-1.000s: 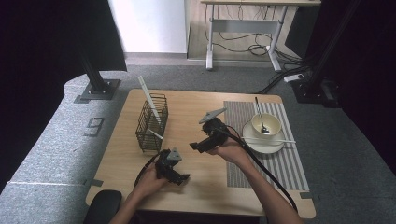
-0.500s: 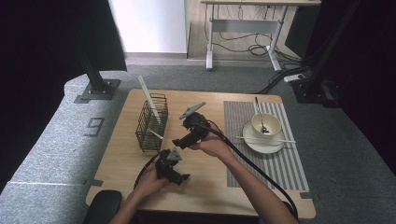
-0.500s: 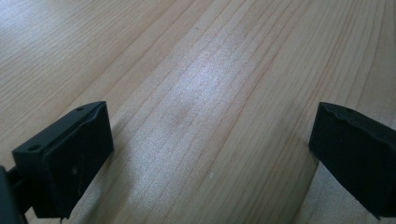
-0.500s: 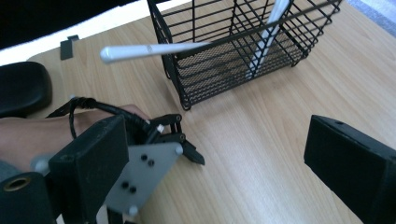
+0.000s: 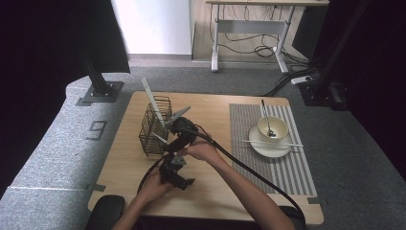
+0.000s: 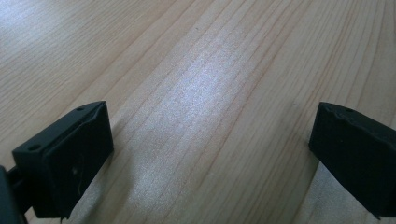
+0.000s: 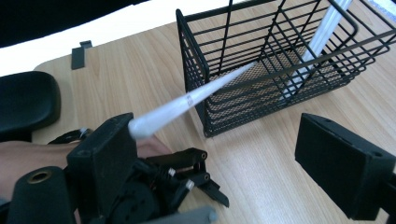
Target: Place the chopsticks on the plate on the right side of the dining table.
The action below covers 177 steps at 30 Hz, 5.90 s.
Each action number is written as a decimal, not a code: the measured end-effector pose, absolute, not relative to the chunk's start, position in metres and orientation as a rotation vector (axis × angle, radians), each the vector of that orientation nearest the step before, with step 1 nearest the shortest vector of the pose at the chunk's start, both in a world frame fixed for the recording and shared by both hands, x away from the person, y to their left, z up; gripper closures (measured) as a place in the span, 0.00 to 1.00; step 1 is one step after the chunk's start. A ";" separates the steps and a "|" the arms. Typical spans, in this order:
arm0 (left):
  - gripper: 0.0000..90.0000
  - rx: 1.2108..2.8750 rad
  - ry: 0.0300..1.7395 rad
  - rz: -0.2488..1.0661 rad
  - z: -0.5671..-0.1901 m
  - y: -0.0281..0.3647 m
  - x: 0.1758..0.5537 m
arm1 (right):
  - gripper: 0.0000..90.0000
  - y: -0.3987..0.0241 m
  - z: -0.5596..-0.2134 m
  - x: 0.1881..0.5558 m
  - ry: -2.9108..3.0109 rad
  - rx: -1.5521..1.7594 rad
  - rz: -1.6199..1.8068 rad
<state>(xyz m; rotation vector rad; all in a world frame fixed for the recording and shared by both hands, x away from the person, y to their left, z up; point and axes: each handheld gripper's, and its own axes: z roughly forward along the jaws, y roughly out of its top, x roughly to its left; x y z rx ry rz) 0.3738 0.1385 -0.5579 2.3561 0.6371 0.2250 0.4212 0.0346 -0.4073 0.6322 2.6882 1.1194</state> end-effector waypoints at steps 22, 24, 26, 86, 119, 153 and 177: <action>0.00 2.365 0.629 0.230 -0.557 0.138 0.374 | 0.56 0.036 -0.408 0.432 2.502 0.638 1.107; 0.00 2.354 0.636 0.229 -0.558 0.138 0.374 | 0.59 0.036 -0.408 0.431 2.485 0.639 1.114; 0.00 2.353 0.638 0.228 -0.558 0.138 0.374 | 0.60 0.036 -0.408 0.432 2.475 0.652 1.128; 0.00 2.374 0.669 0.232 -0.556 0.135 0.373 | 0.91 -0.029 -0.338 0.408 2.474 0.649 1.322; 0.23 2.140 0.655 0.280 -0.515 0.159 0.372 | 0.91 -0.094 -0.316 0.368 2.470 0.696 1.316; 0.96 2.136 0.409 0.216 -0.512 0.138 0.359 | 0.89 -0.077 -0.357 0.373 2.592 0.763 1.335; 0.96 2.230 0.380 0.160 -0.514 0.136 0.359 | 0.26 -0.107 -0.392 0.370 2.274 0.818 1.053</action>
